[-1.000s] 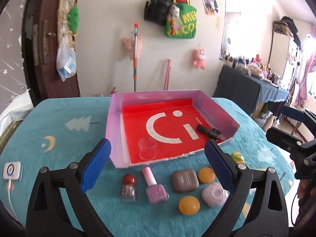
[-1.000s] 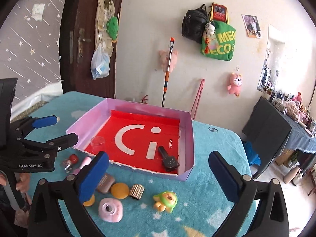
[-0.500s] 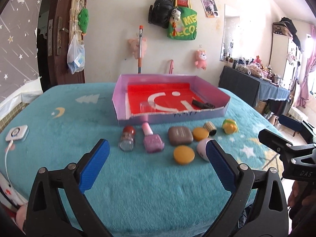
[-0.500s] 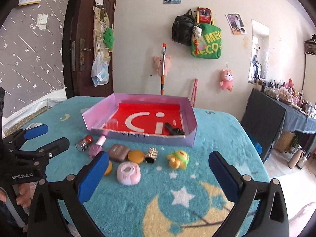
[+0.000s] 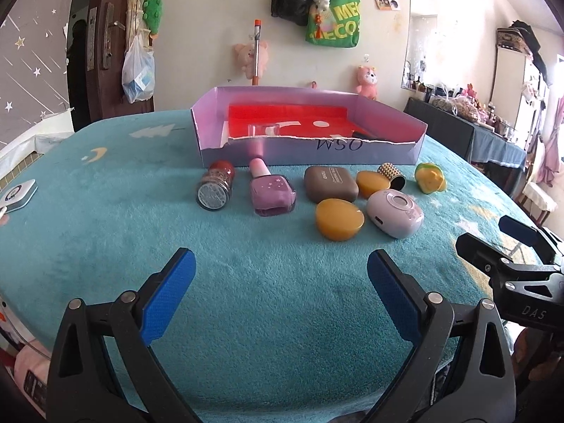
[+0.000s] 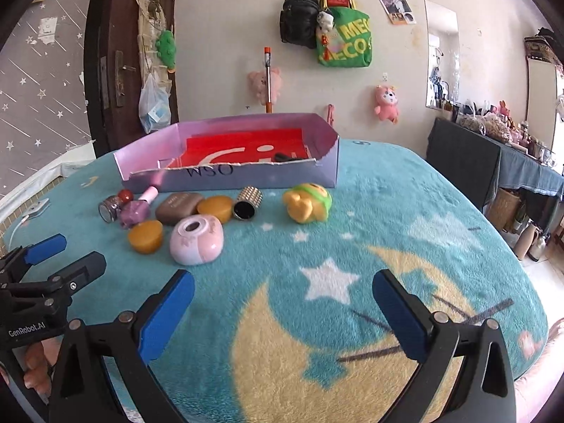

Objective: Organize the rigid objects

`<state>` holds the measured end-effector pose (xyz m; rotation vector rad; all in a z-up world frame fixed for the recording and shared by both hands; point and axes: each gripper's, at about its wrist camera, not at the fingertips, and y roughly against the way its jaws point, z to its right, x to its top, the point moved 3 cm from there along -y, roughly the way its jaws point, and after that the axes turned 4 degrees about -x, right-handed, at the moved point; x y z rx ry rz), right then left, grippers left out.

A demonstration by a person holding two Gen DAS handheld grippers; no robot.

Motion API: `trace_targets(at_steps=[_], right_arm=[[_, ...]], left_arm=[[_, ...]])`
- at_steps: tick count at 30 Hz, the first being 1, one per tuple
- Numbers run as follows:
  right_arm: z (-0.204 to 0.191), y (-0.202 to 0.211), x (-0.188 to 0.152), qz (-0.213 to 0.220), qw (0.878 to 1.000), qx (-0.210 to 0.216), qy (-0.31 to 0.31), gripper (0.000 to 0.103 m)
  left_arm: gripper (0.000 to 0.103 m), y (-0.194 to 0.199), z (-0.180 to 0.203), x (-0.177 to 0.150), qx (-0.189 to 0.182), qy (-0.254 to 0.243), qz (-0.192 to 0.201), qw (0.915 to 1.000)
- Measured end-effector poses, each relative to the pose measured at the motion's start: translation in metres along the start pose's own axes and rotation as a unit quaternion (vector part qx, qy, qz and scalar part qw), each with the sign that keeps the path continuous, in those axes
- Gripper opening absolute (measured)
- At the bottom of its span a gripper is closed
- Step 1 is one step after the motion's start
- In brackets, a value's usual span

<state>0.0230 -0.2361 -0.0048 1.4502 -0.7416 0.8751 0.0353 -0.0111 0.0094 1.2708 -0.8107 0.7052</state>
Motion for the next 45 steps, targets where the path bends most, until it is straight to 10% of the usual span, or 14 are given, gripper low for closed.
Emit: trace_targets(at_steps=[45], right_arm=[[-0.02, -0.015, 0.0, -0.005, 1.0, 0.012, 0.013, 0.103]], left_arm=[[0.099, -0.004, -0.021, 0.009, -0.001, 0.026, -0.001, 0.9996]])
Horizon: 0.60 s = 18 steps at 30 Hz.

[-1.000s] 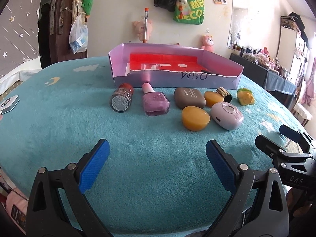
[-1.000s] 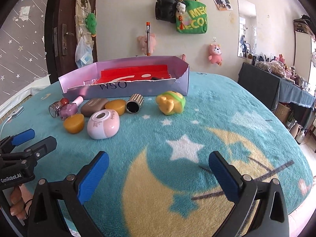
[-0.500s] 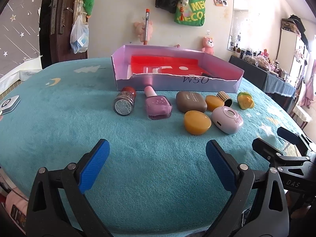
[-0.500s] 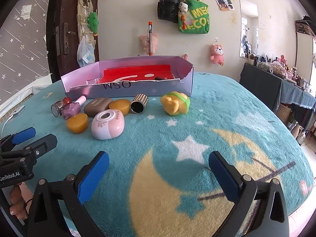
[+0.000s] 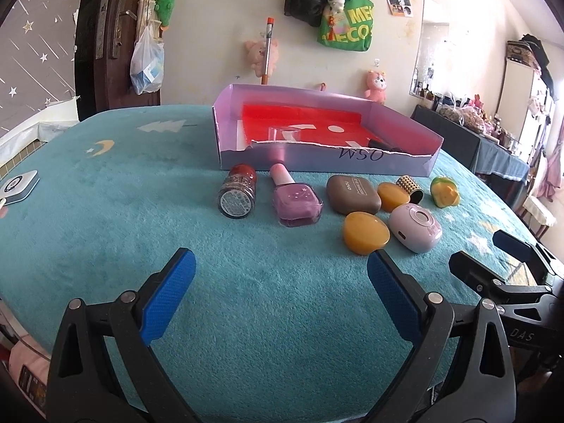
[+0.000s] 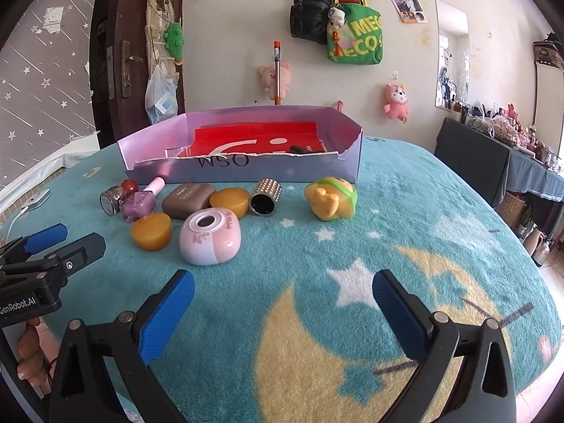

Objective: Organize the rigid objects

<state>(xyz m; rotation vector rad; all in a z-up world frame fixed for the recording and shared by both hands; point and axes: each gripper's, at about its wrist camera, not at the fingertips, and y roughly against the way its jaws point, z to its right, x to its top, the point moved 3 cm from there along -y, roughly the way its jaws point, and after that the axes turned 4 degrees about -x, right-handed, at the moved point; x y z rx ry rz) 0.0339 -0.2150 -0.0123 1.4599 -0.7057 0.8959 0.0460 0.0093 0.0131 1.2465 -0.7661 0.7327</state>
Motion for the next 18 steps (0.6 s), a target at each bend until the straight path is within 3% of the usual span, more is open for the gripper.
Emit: trace_targets(at_steps=[18], right_arm=[[-0.011, -0.009, 0.025, -0.004, 1.0, 0.016, 0.011, 0.103]], left_arm=[[0.099, -0.015, -0.015, 0.038, -0.002, 0.002, -0.022, 0.9998]])
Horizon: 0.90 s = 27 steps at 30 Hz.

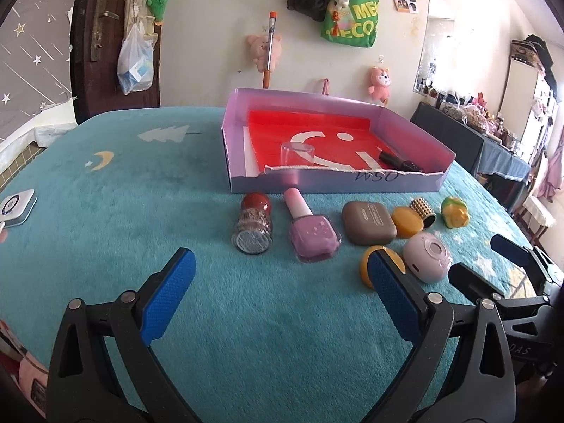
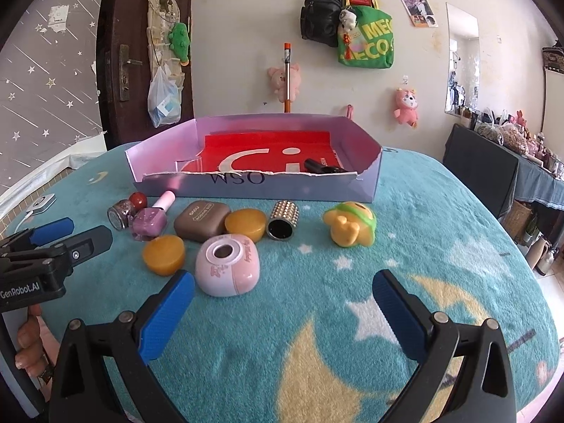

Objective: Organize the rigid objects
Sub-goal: 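Grasp the red-capped glitter bottle with the left tool while the right tool grasps the pink round case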

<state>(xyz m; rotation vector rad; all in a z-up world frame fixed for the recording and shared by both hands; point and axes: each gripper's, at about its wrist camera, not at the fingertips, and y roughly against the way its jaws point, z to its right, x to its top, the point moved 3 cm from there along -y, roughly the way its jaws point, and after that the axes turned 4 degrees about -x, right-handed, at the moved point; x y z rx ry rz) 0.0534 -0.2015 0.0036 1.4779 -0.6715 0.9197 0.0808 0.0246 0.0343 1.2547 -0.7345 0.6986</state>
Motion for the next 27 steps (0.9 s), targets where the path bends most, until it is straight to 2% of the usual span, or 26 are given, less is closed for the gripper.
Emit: trace_targets(at_steps=[8, 13, 16, 21, 23, 25, 27], right_arm=[[-0.013, -0.02, 0.015, -0.034, 0.999, 0.016, 0.022, 0.103], [-0.015, -0.031, 0.016, -0.069, 0.997, 0.023, 0.027, 0.103], [-0.014, -0.037, 0.016, -0.086, 0.995, 0.031, 0.025, 0.1], [-0.015, -0.044, 0.017, -0.104, 0.993, 0.039, 0.025, 0.096], [-0.016, -0.047, 0.017, -0.109, 0.993, 0.044, 0.026, 0.091], [-0.017, -0.049, 0.016, -0.115, 0.992, 0.05, 0.027, 0.087], [-0.02, -0.052, 0.015, -0.119, 0.991, 0.057, 0.028, 0.082]], left_arm=[[0.099, -0.022, -0.018, 0.022, 0.028, -0.017, -0.047, 0.9984], [0.099, -0.037, -0.027, 0.027, 0.031, -0.023, -0.074, 0.9965], [0.089, -0.046, -0.029, 0.028, 0.033, -0.031, -0.09, 0.9949], [0.079, -0.059, -0.033, 0.031, 0.03, -0.033, -0.106, 0.9933], [0.07, -0.063, -0.033, 0.032, 0.028, -0.033, -0.114, 0.9925], [0.069, -0.068, -0.033, 0.029, 0.029, -0.036, -0.124, 0.9912], [0.059, -0.07, -0.033, 0.027, 0.029, -0.039, -0.129, 0.9905]])
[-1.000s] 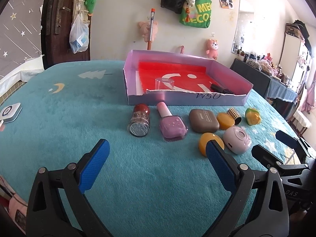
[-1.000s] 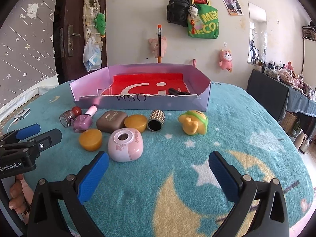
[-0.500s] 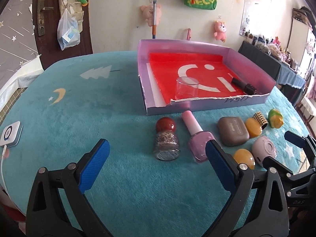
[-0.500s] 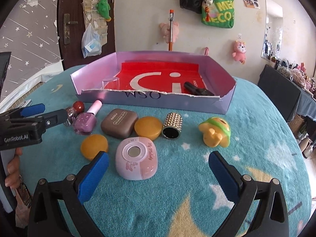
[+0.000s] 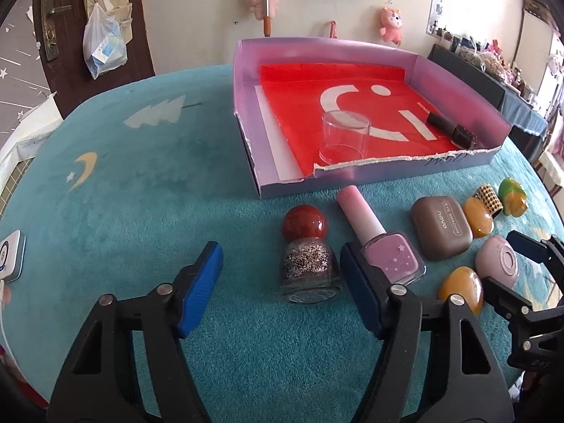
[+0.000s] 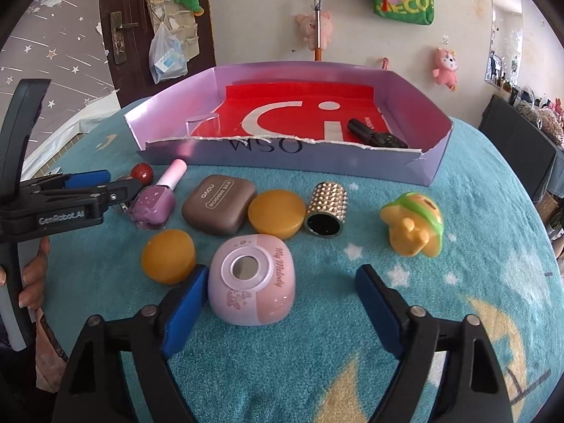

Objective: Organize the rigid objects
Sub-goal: 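Grasp the red-capped glitter bottle with the left tool while the right tool grasps the pink round case, then lift the glitter bottle with the left tool while the right tool lifts the pink case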

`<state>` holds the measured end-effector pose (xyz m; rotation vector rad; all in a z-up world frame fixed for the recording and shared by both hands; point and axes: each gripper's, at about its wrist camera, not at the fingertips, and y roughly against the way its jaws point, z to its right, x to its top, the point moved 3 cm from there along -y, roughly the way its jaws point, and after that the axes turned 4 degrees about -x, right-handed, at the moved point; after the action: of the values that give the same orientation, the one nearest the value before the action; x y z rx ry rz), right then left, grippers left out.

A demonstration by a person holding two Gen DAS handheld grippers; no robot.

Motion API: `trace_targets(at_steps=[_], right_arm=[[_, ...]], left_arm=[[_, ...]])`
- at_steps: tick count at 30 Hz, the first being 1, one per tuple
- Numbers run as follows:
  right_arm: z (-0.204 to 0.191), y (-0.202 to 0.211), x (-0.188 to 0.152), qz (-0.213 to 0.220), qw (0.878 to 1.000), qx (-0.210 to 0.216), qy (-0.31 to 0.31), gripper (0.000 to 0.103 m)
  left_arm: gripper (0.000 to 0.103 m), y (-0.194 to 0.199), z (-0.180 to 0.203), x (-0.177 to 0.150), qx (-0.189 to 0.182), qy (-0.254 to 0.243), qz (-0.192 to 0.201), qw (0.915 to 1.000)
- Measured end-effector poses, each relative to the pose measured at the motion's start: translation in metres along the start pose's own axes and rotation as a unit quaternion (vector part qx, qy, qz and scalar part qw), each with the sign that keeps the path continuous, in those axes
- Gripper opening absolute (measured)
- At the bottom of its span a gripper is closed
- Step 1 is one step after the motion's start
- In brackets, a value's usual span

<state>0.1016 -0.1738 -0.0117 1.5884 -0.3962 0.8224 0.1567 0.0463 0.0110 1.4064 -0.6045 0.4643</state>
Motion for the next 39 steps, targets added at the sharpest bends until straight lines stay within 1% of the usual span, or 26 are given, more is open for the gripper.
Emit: trace_targets(at_steps=[1, 2, 3, 4, 5, 6, 7, 11, 15, 22, 29, 39], right_arm=[[-0.001, 0.0, 0.0, 0.001, 1.0, -0.001, 0.002, 0.08], [-0.002, 0.001, -0.001, 0.004, 1.0, 0.0, 0.007, 0.076], [-0.004, 0.001, -0.001, 0.005, 1.0, 0.004, 0.01, 0.073], [-0.005, 0.002, -0.002, 0.006, 1.0, 0.006, 0.012, 0.068], [-0.007, 0.002, -0.003, 0.008, 1.0, 0.008, 0.016, 0.06], [-0.009, 0.003, -0.003, 0.011, 1.0, 0.01, 0.02, 0.054], [-0.01, 0.004, -0.003, 0.013, 1.0, 0.014, 0.021, 0.051], [-0.008, 0.011, -0.003, 0.02, 0.999, 0.024, 0.017, 0.051], [0.0, 0.022, 0.0, 0.033, 0.999, 0.021, 0.011, 0.051], [0.013, 0.036, 0.007, 0.049, 0.999, 0.016, 0.003, 0.051], [0.02, 0.041, 0.007, 0.053, 0.998, 0.015, 0.01, 0.051], [0.024, 0.037, 0.002, 0.046, 0.999, 0.018, 0.005, 0.051]], left_arm=[[0.052, -0.002, 0.0, 0.0, -0.005, 0.001, -0.004, 1.0], [0.046, -0.002, 0.001, 0.0, -0.011, 0.001, -0.003, 0.9999], [0.042, -0.001, 0.003, 0.0, -0.017, 0.002, -0.001, 0.9998], [0.03, 0.0, 0.004, 0.001, -0.026, 0.003, 0.0, 0.9997], [0.029, 0.001, 0.005, 0.0, -0.032, 0.005, 0.001, 0.9995], [0.029, 0.002, 0.005, -0.001, -0.031, 0.008, 0.002, 0.9995], [0.029, 0.003, 0.005, -0.002, -0.032, 0.012, 0.003, 0.9994], [0.029, 0.01, 0.007, -0.006, -0.043, 0.028, 0.004, 0.9987], [0.029, 0.019, 0.016, -0.011, -0.051, 0.025, 0.009, 0.9983], [0.029, 0.035, 0.03, -0.017, -0.052, 0.024, 0.025, 0.9981], [0.029, 0.042, 0.042, -0.02, -0.055, 0.017, 0.031, 0.9979], [0.029, 0.044, 0.05, -0.02, -0.06, 0.006, 0.032, 0.9977]])
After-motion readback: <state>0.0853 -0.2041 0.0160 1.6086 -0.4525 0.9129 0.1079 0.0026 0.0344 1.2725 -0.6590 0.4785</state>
